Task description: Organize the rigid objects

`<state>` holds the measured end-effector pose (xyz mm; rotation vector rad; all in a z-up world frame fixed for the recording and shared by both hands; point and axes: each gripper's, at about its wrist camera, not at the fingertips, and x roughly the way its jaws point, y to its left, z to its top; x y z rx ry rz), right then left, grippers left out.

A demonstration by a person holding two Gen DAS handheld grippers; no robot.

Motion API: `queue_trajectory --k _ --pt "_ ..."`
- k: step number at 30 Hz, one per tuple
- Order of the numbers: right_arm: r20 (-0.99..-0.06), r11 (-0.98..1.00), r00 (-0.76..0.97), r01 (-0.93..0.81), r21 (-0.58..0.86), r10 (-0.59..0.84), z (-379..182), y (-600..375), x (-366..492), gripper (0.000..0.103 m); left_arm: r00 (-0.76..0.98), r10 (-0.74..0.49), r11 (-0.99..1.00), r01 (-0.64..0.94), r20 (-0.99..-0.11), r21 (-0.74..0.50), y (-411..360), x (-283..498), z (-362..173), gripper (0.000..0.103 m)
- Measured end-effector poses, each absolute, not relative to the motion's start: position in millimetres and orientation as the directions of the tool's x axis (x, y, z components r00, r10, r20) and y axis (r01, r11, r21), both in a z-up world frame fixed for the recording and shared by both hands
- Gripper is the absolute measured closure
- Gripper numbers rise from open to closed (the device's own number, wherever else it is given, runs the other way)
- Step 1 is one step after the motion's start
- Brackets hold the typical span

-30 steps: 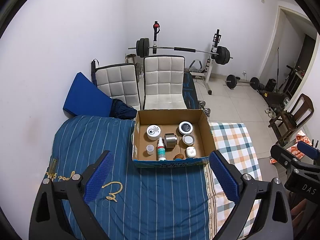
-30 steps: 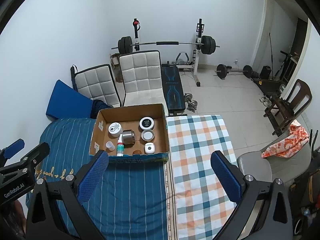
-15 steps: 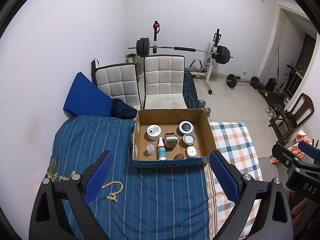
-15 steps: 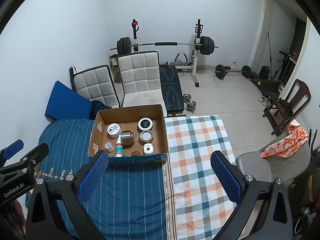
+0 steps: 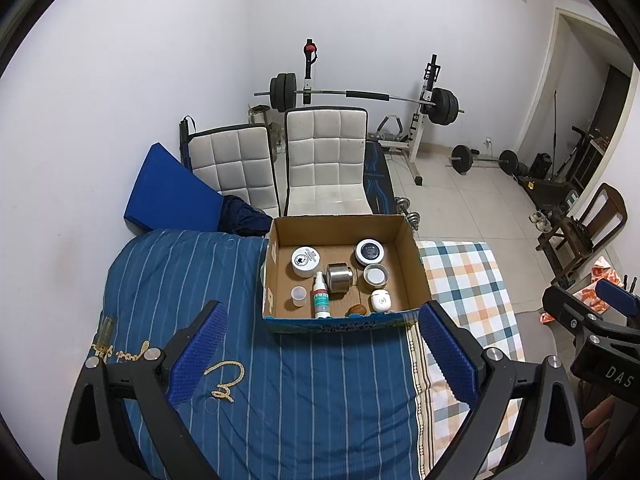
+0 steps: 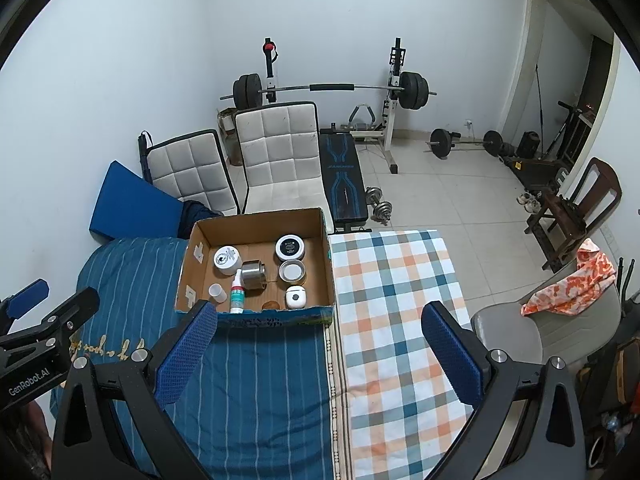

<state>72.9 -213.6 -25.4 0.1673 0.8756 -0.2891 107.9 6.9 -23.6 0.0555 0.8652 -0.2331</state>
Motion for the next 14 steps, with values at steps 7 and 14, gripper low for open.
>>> queue_trajectory --k 7,14 --pt "-0.775 0.948 0.606 0.318 0.030 -0.178 -26.2 -215.5 71.7 0.000 0.624 -0.186 0.972 0.232 -0.759 -0.048 7.2 107.7 -24.4 0.005" --pt "-0.774 0.949 0.607 0.315 0.023 -0.182 -26.4 -216.8 71.9 0.000 0.625 -0.186 0.972 0.232 -0.758 -0.046 8.1 105.3 -27.2 0.005"
